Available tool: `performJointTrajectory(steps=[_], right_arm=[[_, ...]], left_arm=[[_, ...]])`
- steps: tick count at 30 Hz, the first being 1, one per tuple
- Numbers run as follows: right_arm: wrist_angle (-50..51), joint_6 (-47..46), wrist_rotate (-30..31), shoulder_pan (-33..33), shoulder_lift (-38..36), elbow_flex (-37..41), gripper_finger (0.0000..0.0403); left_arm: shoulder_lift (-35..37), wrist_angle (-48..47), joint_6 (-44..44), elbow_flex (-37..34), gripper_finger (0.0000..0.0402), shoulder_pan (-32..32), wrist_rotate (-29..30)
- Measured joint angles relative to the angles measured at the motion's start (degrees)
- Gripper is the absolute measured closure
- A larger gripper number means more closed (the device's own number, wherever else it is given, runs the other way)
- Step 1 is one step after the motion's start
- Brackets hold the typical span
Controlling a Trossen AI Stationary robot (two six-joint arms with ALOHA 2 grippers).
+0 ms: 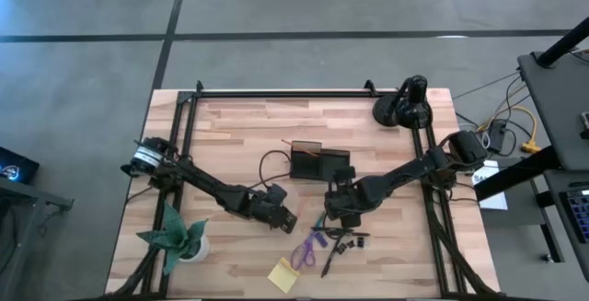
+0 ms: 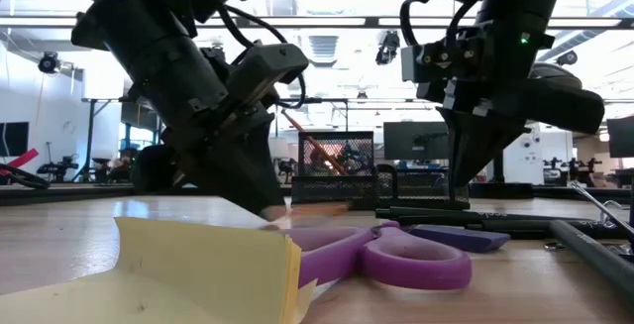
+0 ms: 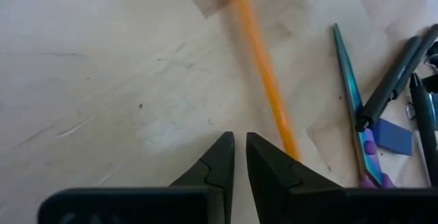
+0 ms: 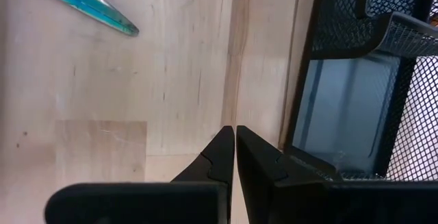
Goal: Pick and place office supplies into organizer
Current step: Put the yellow pencil into the black desk organizer
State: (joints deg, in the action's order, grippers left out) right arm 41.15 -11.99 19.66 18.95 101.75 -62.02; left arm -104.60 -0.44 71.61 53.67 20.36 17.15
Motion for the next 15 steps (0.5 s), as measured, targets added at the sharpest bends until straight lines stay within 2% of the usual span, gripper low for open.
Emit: performJointTrajectory(steps=[15], right_arm=[[-4.04,0.17,-0.09,-3.34,0.02,-0.46,0.0394]], left_arm=[[1.32,0.05,2.18,1.78,0.0378,3.77,-0.45]])
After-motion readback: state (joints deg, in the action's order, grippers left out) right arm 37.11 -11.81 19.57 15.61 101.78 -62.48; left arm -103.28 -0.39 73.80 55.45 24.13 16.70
